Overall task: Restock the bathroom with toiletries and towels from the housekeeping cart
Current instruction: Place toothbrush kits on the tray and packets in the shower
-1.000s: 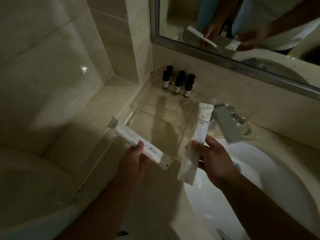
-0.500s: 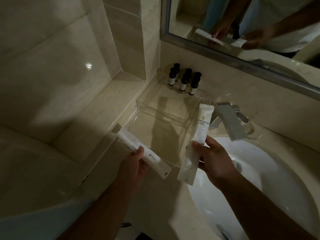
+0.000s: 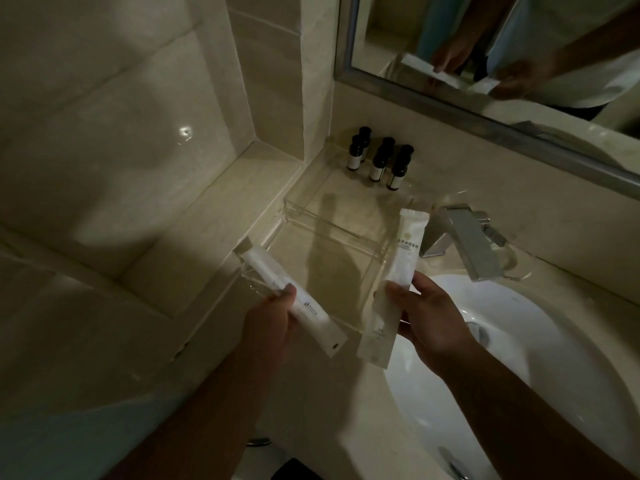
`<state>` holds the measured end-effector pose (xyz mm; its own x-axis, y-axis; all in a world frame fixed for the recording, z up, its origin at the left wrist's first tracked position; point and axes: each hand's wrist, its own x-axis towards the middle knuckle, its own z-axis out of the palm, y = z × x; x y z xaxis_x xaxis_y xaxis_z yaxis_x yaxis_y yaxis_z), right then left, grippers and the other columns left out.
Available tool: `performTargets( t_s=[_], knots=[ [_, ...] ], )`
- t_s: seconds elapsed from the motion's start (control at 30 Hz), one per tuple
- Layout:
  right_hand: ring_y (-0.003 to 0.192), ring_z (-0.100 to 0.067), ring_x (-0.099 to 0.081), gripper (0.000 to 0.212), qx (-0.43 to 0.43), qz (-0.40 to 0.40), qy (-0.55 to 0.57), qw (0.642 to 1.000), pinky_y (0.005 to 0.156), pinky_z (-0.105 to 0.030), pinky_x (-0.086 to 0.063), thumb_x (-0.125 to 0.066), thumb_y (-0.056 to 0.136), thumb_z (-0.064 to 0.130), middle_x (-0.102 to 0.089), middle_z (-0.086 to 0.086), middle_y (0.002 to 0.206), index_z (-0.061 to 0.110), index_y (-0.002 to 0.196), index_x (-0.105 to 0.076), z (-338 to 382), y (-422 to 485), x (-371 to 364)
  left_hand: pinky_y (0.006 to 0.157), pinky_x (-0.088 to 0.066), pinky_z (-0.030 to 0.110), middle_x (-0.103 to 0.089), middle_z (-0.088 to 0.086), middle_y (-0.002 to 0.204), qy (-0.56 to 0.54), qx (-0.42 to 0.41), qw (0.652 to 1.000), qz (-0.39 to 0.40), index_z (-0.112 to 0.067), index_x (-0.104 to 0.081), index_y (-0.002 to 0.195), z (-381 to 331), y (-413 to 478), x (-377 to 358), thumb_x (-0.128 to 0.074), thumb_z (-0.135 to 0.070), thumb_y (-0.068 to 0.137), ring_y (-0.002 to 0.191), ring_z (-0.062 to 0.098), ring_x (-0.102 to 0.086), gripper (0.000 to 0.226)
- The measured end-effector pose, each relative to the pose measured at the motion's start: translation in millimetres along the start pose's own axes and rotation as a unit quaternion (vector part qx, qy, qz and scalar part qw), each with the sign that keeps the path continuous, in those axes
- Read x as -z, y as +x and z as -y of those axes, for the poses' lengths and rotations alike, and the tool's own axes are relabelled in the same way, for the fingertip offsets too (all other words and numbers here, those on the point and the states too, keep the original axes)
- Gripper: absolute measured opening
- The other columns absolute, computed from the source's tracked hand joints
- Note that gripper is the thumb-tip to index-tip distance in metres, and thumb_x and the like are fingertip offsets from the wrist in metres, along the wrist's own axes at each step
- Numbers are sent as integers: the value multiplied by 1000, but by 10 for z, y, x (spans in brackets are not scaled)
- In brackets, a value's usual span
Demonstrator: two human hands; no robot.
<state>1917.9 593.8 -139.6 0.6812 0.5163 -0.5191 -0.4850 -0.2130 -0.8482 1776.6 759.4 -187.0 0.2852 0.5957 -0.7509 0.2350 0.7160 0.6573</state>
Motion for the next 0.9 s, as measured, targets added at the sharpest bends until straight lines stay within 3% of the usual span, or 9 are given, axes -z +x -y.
performTargets(
  t_s=[0.23,0.33,0.4,0.47,0.53,0.63,0.77,0.83,0.9],
  knots=[
    [97,-28,-72,29,6,4,4,1000,73,-40,-61,-58,99,14,-74,-5,109,25,125,-60,37,10,-87,91,-58,44,-73,16,104,-7,19,999,28,-8,-67,103,-129,-55,29,-68,-22,94,97,29,-72,17],
    [98,-30,-71,30,1,-2,6,1000,75,-43,-61,-59,98,13,-74,-7,108,21,127,-60,50,24,-115,89,-58,48,-72,13,107,7,31,999,30,-12,-66,112,-152,-56,59,-68,-29,94,101,30,-69,26],
    [97,-31,-71,27,-2,-8,11,1000,75,-43,-60,-59,98,12,-74,-9,106,20,123,-63,64,38,-124,83,-58,45,-69,6,105,50,25,998,13,-20,-65,107,-186,-47,48,-68,-38,93,102,25,-65,23],
    [96,-32,-71,25,-2,-13,13,1000,73,-41,-61,-59,98,11,-74,-12,105,20,120,-64,87,48,-117,72,-54,37,-65,3,97,57,30,998,-2,-22,-66,100,-231,-35,8,-69,-43,91,94,20,-60,23],
    [97,-33,-71,27,1,-15,9,1000,70,-40,-60,-59,98,12,-73,-13,107,19,124,-63,113,65,-102,61,-48,30,-59,2,78,40,30,999,11,-15,-68,102,-283,-25,-58,-69,-40,92,73,15,-55,27],
    [97,-31,-71,25,5,-22,6,1000,70,-39,-59,-58,98,11,-74,-11,107,22,120,-65,160,102,-54,55,-43,28,-50,3,63,41,4,999,30,-6,-68,106,-338,31,-194,-65,-34,96,54,12,-48,30],
    [95,-27,-73,24,18,-14,-12,1000,68,-35,-60,-57,99,11,-76,-5,103,26,115,-66,231,156,39,63,-59,25,-71,8,94,40,6,999,22,-12,-67,105,-379,149,-377,-66,-36,95,80,15,-66,26],
    [92,-24,-74,25,25,-7,-18,1000,67,-34,-60,-56,99,11,-76,-2,100,29,113,-66,262,199,84,71,-61,28,-70,8,90,31,5,999,21,-9,-67,101,-391,243,-480,-67,-33,95,79,13,-65,25],
    [91,-23,-74,27,30,1,-24,999,67,-33,-60,-55,99,11,-76,-3,101,28,117,-66,282,261,132,68,-57,27,-64,7,75,42,8,999,21,-4,-65,92,-385,353,-578,-65,-26,97,67,13,-59,22]
  ],
)
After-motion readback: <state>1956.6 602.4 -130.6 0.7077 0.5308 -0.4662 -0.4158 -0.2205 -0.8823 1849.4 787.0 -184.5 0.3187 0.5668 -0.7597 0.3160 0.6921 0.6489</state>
